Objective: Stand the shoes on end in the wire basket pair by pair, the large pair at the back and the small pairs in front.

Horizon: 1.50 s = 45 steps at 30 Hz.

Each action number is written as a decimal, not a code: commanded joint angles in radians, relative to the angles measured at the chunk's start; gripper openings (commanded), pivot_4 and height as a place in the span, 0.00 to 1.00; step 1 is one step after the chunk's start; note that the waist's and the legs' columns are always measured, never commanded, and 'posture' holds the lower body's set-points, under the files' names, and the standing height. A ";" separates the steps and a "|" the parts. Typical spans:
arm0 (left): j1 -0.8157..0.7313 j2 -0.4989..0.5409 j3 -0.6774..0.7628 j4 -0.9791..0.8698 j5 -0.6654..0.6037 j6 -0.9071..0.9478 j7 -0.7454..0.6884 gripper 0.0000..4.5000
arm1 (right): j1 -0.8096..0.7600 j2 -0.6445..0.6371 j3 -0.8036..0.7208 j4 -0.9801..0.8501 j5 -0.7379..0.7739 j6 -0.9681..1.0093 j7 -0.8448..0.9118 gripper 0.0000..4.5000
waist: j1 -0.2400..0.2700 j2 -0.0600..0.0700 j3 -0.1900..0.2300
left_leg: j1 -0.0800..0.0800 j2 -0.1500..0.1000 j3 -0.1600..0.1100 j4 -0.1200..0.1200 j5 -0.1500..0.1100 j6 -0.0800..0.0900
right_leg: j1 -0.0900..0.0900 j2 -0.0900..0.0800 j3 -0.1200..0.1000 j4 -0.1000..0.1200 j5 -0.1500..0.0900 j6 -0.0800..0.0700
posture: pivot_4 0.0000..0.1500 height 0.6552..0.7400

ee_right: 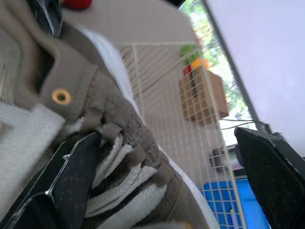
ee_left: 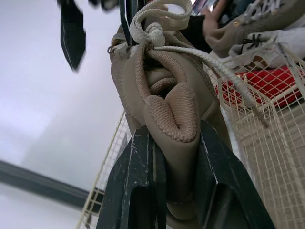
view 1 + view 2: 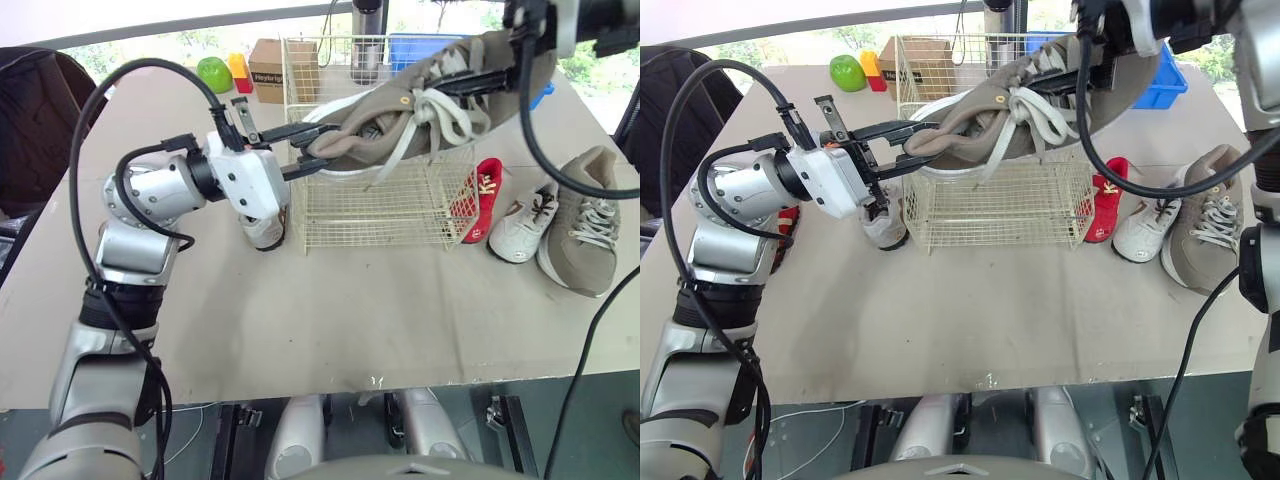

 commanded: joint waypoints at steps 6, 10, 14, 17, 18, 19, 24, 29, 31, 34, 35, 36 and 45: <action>-0.096 -0.017 0.010 0.105 0.021 -0.230 0.003 0.10 | -0.002 -0.003 0.033 0.081 -0.137 -0.136 0.148 0.38 | -0.001 0.000 0.000 | 0.000 0.000 0.002 0.001 0.000 0.000 | 0.000 0.000 0.000 0.001 0.000 0.000 | 1.00 1.00; -0.116 -0.015 0.017 0.132 0.041 -0.270 0.022 0.10 | 0.010 -0.007 0.008 0.053 -0.139 -0.118 0.167 0.03 | -0.001 0.000 0.000 | 0.002 0.001 0.002 0.002 0.000 0.000 | 0.000 0.000 0.001 0.006 0.000 0.000 | 1.00 1.00; -0.082 -0.026 0.047 0.039 -0.195 0.000 0.015 0.41 | 0.030 0.007 -0.055 0.034 -0.114 -0.048 0.109 0.00 | -0.001 0.000 0.000 | 0.003 0.001 0.002 0.003 0.000 0.000 | 0.000 0.000 0.001 0.009 0.000 0.000 | 1.00 1.00; -0.018 0.039 0.104 -0.164 -0.822 0.753 0.225 0.72 | 0.035 0.041 -0.170 -0.004 -0.038 0.144 0.011 0.00 | -0.004 0.000 0.000 | 0.002 0.004 0.001 0.004 0.000 0.000 | -0.001 -0.001 0.001 0.012 0.000 0.000 | 1.00 1.00; -0.004 0.061 0.141 -0.199 -1.041 0.926 0.311 0.81 | 0.028 0.062 -0.215 -0.016 -0.003 0.236 -0.032 0.00 | -0.010 0.000 0.000 | 0.002 0.005 -0.001 0.005 0.000 0.000 | -0.002 -0.001 0.001 0.013 0.000 0.001 | 1.00 1.00; 0.021 0.083 0.181 -0.217 -1.210 1.038 0.375 0.90 | 0.027 0.079 -0.262 -0.040 0.033 0.318 -0.070 0.00 | -0.019 0.001 0.001 | 0.000 0.005 -0.004 0.005 0.000 0.000 | -0.003 -0.001 0.002 0.014 0.000 0.001 | 1.00 1.00; 0.226 0.049 0.275 -0.366 -1.498 1.206 0.563 0.90 | 0.089 0.235 -0.484 -0.254 0.159 0.669 -0.354 0.00 | -0.027 0.002 0.001 | 0.001 0.006 -0.009 0.002 0.001 -0.001 | -0.004 0.000 -0.001 0.014 -0.001 0.001 | 1.00 1.00; 0.187 -0.164 0.143 -0.414 -1.368 1.205 0.768 0.90 | 0.184 0.428 -0.584 -0.473 0.225 0.838 -0.583 0.00 | -0.013 0.001 0.001 | 0.001 0.002 -0.011 0.003 0.004 -0.006 | -0.002 0.000 -0.003 0.016 0.000 0.000 | 1.00 1.00; 0.137 -0.241 0.138 -0.380 -1.349 1.184 0.816 0.90 | 0.210 0.461 -0.595 -0.526 0.249 0.875 -0.628 0.00 | 0.003 0.001 0.001 | 0.002 -0.001 -0.011 0.004 0.004 -0.006 | -0.001 0.000 -0.002 0.017 0.000 0.000 | 1.00 1.00; 0.087 -0.290 0.161 -0.336 -1.350 1.209 0.821 0.90 | 0.242 0.478 -0.593 -0.585 0.279 0.912 -0.672 0.00 | 0.007 0.001 0.001 | -0.002 -0.001 -0.011 0.012 0.004 -0.006 | 0.000 0.001 -0.007 0.017 0.000 0.000 | 1.00 1.00; 0.074 -0.286 0.171 -0.312 -1.347 1.224 0.810 0.90 | 0.251 0.481 -0.598 -0.599 0.289 0.924 -0.684 0.00 | 0.006 0.001 0.001 | -0.002 -0.001 -0.011 0.013 0.004 -0.006 | 0.000 0.001 -0.007 0.017 0.000 0.000 | 1.00 1.00; 0.066 -0.276 0.177 -0.292 -1.341 1.242 0.797 0.79 | 0.258 0.485 -0.603 -0.610 0.297 0.933 -0.696 0.00 | 0.005 0.001 0.001 | -0.002 -0.001 -0.011 0.013 0.004 -0.006 | 0.001 0.001 -0.007 0.017 0.000 0.000 | 1.00 1.00; -0.022 -0.293 0.188 -0.181 -1.207 1.276 0.750 0.01 | 0.257 0.570 -0.627 -0.678 0.365 1.016 -0.815 0.00 | -0.005 0.001 0.001 | -0.002 -0.001 -0.013 0.012 0.004 -0.006 | 0.001 0.002 -0.009 0.017 0.000 0.000 | 1.00 1.00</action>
